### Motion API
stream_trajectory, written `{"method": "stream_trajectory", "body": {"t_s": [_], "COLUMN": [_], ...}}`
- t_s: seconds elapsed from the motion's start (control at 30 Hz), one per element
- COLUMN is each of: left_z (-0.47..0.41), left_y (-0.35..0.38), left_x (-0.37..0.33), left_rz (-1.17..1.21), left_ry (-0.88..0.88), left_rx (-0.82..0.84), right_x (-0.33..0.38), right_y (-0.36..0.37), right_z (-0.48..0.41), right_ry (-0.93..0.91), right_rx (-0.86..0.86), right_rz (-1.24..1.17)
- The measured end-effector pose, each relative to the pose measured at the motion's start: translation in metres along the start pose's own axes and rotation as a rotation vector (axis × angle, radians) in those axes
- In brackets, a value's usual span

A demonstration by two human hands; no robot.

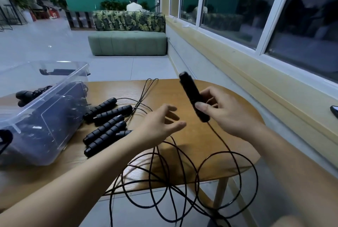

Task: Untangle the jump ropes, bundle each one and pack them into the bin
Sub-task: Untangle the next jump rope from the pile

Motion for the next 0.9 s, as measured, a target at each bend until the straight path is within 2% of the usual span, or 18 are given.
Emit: {"method": "stream_trajectory", "body": {"t_s": [0.13, 0.33, 0.43, 0.53, 0.63, 0.73, 0.83, 0.9], "left_z": [0.010, 0.016, 0.016, 0.019, 0.026, 0.032, 0.039, 0.043], "left_y": [0.006, 0.015, 0.003, -0.021, -0.046, -0.066, -0.080, -0.085], "left_x": [-0.013, -0.018, -0.012, -0.008, -0.008, -0.007, -0.003, 0.000], "left_rz": [0.148, 0.588, 0.788, 0.780, 0.736, 0.716, 0.672, 0.571], "left_ry": [0.088, 0.095, 0.075, 0.110, 0.210, 0.297, 0.293, 0.261], "left_rx": [0.090, 0.245, 0.202, 0.130, 0.079, 0.007, -0.077, -0.121], "right_x": [0.014, 0.021, 0.018, 0.016, 0.023, 0.034, 0.042, 0.039], "right_y": [0.022, 0.034, 0.026, 0.019, 0.019, 0.025, 0.030, 0.035], "right_z": [-0.006, -0.016, -0.018, -0.016, -0.013, -0.006, 0.003, 0.004], "right_ry": [-0.048, -0.049, -0.034, -0.055, -0.128, -0.164, -0.133, -0.053], "right_rx": [-0.028, -0.122, -0.195, -0.210, -0.105, 0.149, 0.406, 0.453], "right_rz": [-0.267, -0.572, -0.703, -0.860, -0.942, -0.956, -0.951, -0.859]}}
Point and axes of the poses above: each hand's wrist, its own z-axis away from the middle knuckle, its own y-axis out of the palm, x = y × z, the point moved 6 cm from there along -z, towards the middle knuckle, and after that the axes turned 14 degrees about x, right-handed, at the moved point
